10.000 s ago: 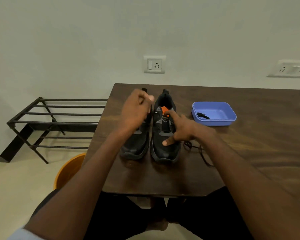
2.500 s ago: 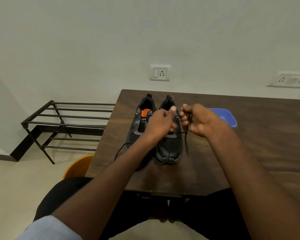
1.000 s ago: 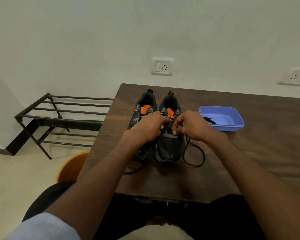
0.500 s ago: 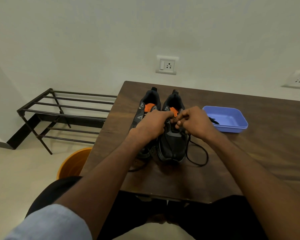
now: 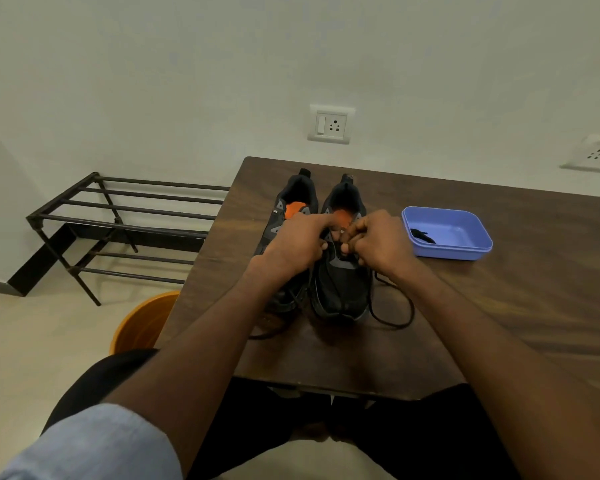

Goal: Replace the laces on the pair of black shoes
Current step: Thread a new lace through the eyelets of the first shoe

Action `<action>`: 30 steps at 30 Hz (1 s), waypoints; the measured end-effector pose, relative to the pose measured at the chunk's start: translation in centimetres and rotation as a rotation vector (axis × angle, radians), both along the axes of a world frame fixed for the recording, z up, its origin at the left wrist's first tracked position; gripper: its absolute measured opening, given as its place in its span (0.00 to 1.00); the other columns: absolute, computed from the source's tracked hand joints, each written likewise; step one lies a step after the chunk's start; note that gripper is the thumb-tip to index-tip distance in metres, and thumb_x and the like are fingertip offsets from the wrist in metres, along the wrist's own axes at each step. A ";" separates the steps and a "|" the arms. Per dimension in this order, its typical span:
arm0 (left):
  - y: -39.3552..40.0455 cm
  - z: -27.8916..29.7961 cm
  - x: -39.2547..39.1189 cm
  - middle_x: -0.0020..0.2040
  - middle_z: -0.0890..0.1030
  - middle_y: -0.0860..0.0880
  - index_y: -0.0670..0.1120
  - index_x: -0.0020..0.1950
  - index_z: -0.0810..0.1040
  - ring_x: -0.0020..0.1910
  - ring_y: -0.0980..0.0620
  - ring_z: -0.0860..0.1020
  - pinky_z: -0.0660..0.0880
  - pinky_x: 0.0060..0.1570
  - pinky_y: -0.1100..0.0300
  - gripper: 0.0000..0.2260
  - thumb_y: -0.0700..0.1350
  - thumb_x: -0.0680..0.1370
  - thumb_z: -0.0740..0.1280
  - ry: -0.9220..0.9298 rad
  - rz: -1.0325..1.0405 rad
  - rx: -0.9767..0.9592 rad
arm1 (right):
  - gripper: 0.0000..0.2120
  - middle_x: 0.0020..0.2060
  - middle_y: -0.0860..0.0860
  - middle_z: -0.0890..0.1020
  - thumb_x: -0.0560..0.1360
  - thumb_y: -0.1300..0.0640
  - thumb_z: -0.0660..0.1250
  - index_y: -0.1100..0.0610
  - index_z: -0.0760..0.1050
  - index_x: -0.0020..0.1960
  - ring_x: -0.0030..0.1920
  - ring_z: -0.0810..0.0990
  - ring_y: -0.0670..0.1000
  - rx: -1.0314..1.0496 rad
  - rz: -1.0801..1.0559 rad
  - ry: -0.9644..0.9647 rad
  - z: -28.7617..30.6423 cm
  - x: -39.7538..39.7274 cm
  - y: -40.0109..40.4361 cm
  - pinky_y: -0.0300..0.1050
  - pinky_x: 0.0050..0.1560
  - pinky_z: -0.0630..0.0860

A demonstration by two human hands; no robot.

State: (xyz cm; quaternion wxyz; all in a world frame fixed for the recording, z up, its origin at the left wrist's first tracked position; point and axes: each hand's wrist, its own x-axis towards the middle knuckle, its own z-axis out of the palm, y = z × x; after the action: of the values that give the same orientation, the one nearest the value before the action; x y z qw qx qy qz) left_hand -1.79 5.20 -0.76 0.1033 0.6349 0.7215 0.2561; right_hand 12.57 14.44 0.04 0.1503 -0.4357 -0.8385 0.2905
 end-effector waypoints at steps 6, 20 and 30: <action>-0.3 -0.1 -0.1 0.36 0.72 0.56 0.49 0.50 0.79 0.34 0.61 0.71 0.66 0.33 0.72 0.12 0.31 0.78 0.66 -0.038 0.018 0.014 | 0.10 0.36 0.47 0.86 0.77 0.63 0.71 0.51 0.86 0.42 0.36 0.84 0.49 0.026 -0.069 0.052 -1.1 -0.4 -0.5 0.55 0.46 0.85; 0.0 -0.3 -0.3 0.36 0.72 0.56 0.47 0.52 0.80 0.34 0.60 0.71 0.63 0.34 0.67 0.10 0.32 0.79 0.66 -0.037 0.011 0.020 | 0.12 0.43 0.47 0.86 0.76 0.62 0.73 0.47 0.84 0.37 0.50 0.83 0.51 -0.160 -0.140 0.083 -2.5 -0.9 -0.6 0.58 0.56 0.81; 0.2 -1.2 -0.4 0.44 0.81 0.51 0.48 0.54 0.77 0.43 0.55 0.80 0.80 0.48 0.56 0.08 0.36 0.79 0.69 -0.110 0.128 -0.017 | 0.07 0.45 0.49 0.86 0.78 0.59 0.73 0.50 0.85 0.43 0.50 0.82 0.50 -0.134 -0.128 0.048 -1.9 -1.0 -1.2 0.53 0.54 0.81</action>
State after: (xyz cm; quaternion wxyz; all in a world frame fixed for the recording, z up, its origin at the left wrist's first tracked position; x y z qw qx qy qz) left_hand -2.24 5.35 -1.92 0.1318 0.5717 0.7560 0.2903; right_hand 11.59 13.21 -1.90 0.1591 -0.4905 -0.7838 0.3460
